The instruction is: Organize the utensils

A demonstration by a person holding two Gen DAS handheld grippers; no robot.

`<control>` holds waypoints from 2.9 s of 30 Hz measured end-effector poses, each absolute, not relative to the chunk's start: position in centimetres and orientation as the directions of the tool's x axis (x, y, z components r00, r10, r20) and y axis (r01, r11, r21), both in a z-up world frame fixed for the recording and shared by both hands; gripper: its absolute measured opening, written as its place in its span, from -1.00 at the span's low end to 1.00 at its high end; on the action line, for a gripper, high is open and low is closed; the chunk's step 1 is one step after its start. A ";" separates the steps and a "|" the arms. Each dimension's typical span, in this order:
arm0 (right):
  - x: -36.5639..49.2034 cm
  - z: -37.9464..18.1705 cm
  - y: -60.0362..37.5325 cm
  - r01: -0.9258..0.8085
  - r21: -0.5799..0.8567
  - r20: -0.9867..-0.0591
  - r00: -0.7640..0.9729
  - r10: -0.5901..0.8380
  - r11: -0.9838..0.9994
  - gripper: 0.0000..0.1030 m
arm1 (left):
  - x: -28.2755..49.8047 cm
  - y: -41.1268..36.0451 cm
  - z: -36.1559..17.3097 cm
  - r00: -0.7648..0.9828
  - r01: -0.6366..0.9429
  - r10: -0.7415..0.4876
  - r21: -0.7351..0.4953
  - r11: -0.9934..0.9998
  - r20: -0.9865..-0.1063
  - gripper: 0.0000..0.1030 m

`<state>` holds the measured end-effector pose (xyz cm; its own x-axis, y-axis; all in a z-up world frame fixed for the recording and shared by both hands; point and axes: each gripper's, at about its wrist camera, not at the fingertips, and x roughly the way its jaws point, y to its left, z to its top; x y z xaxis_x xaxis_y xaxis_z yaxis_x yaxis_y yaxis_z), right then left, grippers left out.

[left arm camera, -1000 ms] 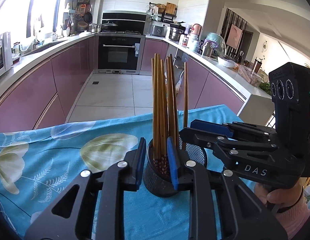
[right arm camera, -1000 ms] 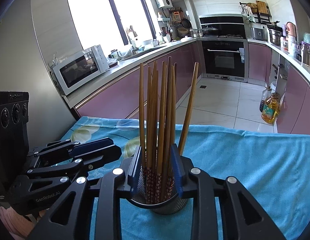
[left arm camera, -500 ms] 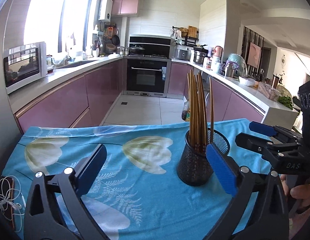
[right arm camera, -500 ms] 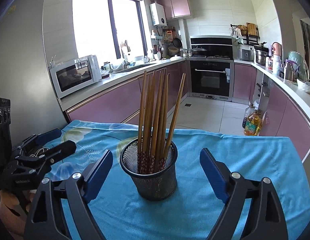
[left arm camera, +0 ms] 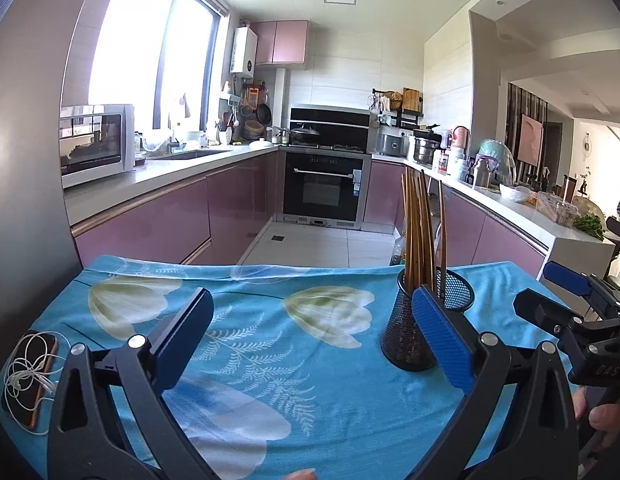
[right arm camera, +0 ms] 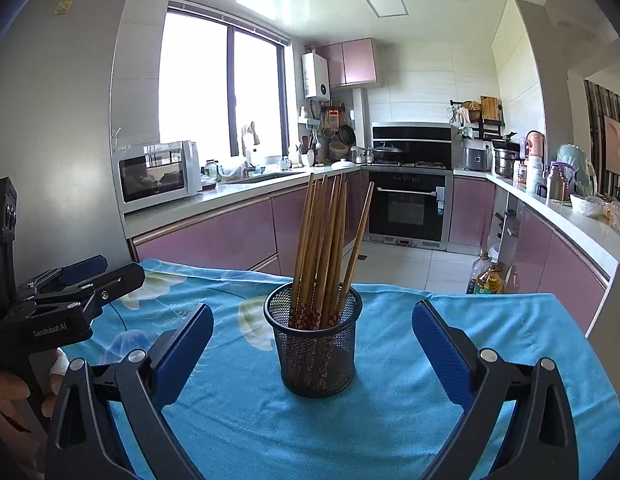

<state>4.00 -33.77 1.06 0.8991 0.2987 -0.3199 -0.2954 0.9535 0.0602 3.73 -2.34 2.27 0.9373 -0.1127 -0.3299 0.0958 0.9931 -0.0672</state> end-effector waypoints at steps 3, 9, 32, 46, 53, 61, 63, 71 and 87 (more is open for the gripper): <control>3.6 1.1 -33.6 -0.290 0.055 -0.304 0.907 0.293 0.956 0.87 | 2.5 -2.3 2.5 0.958 0.063 -0.074 -0.046 0.997 -0.276 0.90; 2.8 0.7 -33.4 -0.277 0.036 -0.279 0.920 0.276 0.960 0.87 | 1.3 -2.1 2.9 0.971 0.050 -0.057 -0.035 0.998 -0.232 0.90; 1.9 1.0 -33.7 -0.234 0.029 -0.212 0.949 0.235 0.972 0.87 | -0.1 -2.4 2.8 0.989 0.033 -0.036 -0.028 0.999 -0.143 0.90; 2.0 1.0 -33.9 -0.229 0.034 -0.206 0.951 0.231 0.973 0.87 | -0.2 -2.5 2.6 0.991 0.025 -0.028 -0.024 0.999 -0.132 0.90; 2.1 1.0 -34.0 -0.230 0.036 -0.211 0.949 0.232 0.973 0.87 | -0.2 -2.4 2.6 0.991 0.023 -0.026 -0.022 0.999 -0.129 0.90; 2.1 1.0 -34.1 -0.225 0.035 -0.210 0.951 0.227 0.974 0.87 | -0.3 -2.4 2.7 0.991 0.022 -0.025 -0.023 1.000 -0.128 0.90; 2.1 1.0 -34.1 -0.225 0.034 -0.209 0.951 0.227 0.974 0.87 | -0.3 -2.4 2.7 0.991 0.021 -0.024 -0.022 1.000 -0.128 0.90; 2.0 1.0 -34.3 -0.223 0.034 -0.210 0.951 0.226 0.974 0.87 | -0.3 -2.4 2.8 0.991 0.021 -0.024 -0.022 1.000 -0.129 0.90; 2.3 1.0 -34.3 -0.220 0.038 -0.206 0.953 0.224 0.975 0.87 | -0.4 -2.4 2.8 0.991 0.020 -0.023 -0.024 1.000 -0.131 0.90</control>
